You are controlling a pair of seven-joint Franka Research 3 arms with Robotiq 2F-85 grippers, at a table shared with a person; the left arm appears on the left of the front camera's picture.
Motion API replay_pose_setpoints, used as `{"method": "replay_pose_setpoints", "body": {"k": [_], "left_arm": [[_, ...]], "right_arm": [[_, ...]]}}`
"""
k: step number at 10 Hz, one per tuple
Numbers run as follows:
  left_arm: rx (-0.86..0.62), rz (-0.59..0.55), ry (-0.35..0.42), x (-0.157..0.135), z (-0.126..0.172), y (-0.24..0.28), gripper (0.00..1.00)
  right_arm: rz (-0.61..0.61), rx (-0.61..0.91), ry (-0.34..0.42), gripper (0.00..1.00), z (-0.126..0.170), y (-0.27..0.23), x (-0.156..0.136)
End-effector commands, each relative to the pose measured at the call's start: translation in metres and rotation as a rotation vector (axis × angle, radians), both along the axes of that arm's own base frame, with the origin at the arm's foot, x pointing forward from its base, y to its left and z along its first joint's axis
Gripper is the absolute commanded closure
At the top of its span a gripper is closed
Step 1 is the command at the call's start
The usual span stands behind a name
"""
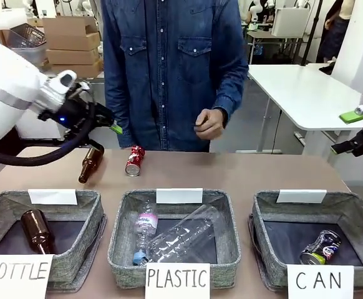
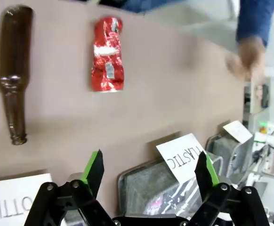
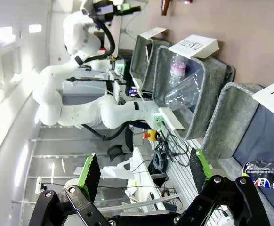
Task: Sort the can waste into the basket.
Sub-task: Pick up the can waste from the table and place it in the right Fabric basket.
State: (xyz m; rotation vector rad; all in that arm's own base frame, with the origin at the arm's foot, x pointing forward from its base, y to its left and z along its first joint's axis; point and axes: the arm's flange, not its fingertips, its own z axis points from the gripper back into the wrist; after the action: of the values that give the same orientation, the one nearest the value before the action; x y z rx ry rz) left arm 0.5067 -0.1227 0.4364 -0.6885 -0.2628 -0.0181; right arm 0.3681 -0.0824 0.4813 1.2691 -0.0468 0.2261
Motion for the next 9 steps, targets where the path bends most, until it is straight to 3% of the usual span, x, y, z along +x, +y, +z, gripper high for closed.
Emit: {"method": "replay_pose_setpoints", "body": {"k": [1, 2, 3, 4, 5, 6, 7, 9], "left_arm": [[-0.037, 0.033, -0.046, -0.011, 0.010, 0.025, 0.00], [-0.037, 0.033, -0.046, -0.011, 0.010, 0.025, 0.00], [0.002, -0.002, 0.008, 0.005, -0.003, -0.004, 0.00], [0.057, -0.033, -0.041, -0.004, -0.007, -0.016, 0.00], [0.130, 0.048, -0.111, -0.001, -0.012, -0.027, 0.00], [0.166, 0.000, -0.121, 0.011, -0.021, -0.050, 0.00], [0.323, 0.052, -0.135, 0.032, -0.038, -0.078, 0.00], [0.472, 0.024, -0.077, 0.069, -0.059, -0.104, 0.00]], "right_arm": [[0.005, -0.012, -0.023, 0.00, 0.000, -0.001, 0.000], [0.005, -0.012, -0.023, 0.00, 0.000, -0.001, 0.000], [0.005, -0.012, -0.023, 0.00, 0.000, -0.001, 0.000], [0.005, -0.012, -0.023, 0.00, 0.000, -0.001, 0.000], [0.005, -0.012, -0.023, 0.00, 0.000, -0.001, 0.000], [0.005, -0.012, -0.023, 0.00, 0.000, -0.001, 0.000], [0.005, -0.012, -0.023, 0.00, 0.000, -0.001, 0.000], [0.005, -0.012, -0.023, 0.00, 0.000, -0.001, 0.000]]}}
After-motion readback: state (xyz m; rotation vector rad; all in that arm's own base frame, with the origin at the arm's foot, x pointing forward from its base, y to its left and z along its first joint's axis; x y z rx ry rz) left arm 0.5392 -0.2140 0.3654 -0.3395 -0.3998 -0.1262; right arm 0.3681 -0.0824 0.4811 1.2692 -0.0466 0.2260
